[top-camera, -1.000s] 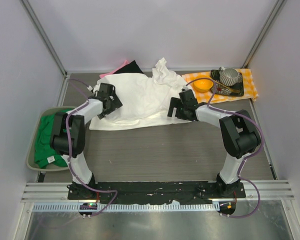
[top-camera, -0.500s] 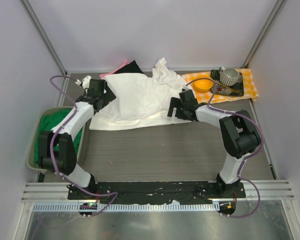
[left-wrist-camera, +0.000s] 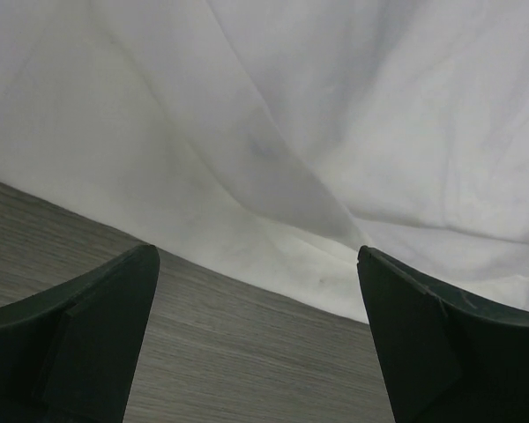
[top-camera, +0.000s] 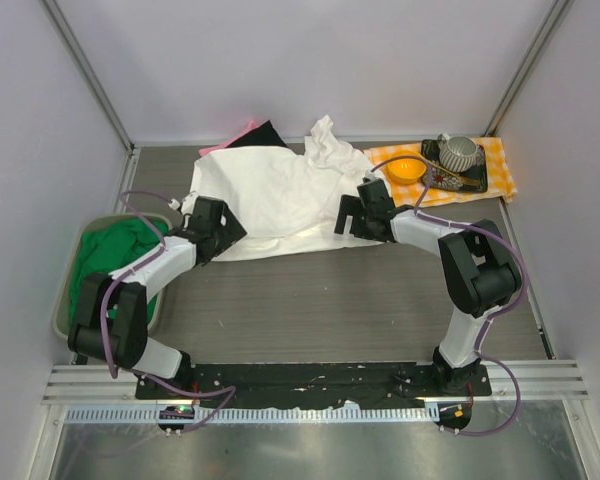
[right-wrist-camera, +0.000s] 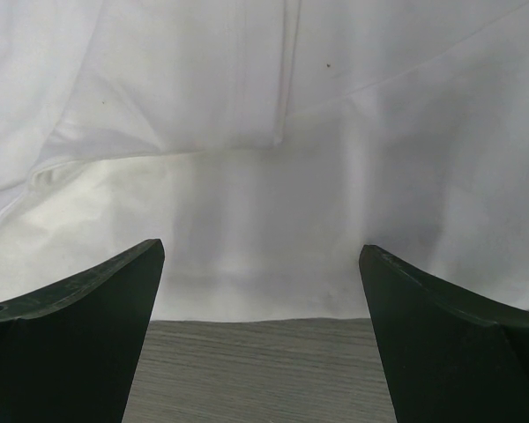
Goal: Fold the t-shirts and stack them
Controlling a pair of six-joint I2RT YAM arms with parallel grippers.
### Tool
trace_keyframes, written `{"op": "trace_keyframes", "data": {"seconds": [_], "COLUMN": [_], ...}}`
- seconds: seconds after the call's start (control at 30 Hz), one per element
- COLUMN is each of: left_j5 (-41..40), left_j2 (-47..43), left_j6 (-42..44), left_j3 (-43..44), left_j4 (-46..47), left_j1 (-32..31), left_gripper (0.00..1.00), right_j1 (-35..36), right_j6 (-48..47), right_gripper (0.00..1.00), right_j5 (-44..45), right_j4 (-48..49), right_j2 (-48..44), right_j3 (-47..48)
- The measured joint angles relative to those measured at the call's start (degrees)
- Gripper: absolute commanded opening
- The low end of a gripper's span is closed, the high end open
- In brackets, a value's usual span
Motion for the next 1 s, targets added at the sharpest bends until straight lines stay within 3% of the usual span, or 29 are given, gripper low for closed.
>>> {"op": "trace_keyframes", "data": {"seconds": [0.3, 0.6, 1.0], "left_j5": [0.15, 0.07, -0.98], "left_j2": [2.19, 9.01, 9.40], "left_j6": [0.20, 1.27, 1.68], "left_j3": [-1.20, -0.22, -1.40], "left_j4": [8.28, 10.71, 14.47], "left_j1": [0.00, 0.00, 0.00], "left_gripper": [1.00, 1.00, 1.00], "right_j1": [0.04, 0.04, 0.15], "right_j6": [-0.39, -0.46, -0.39], "right_gripper": [1.00, 1.00, 1.00], "right_j5": [0.13, 0.63, 0.74], "right_j4": [-0.24, -0.96, -0.63], "right_j2": [-0.02, -0.02, 0.02], "right_j3": [0.07, 0.81, 0.07]}}
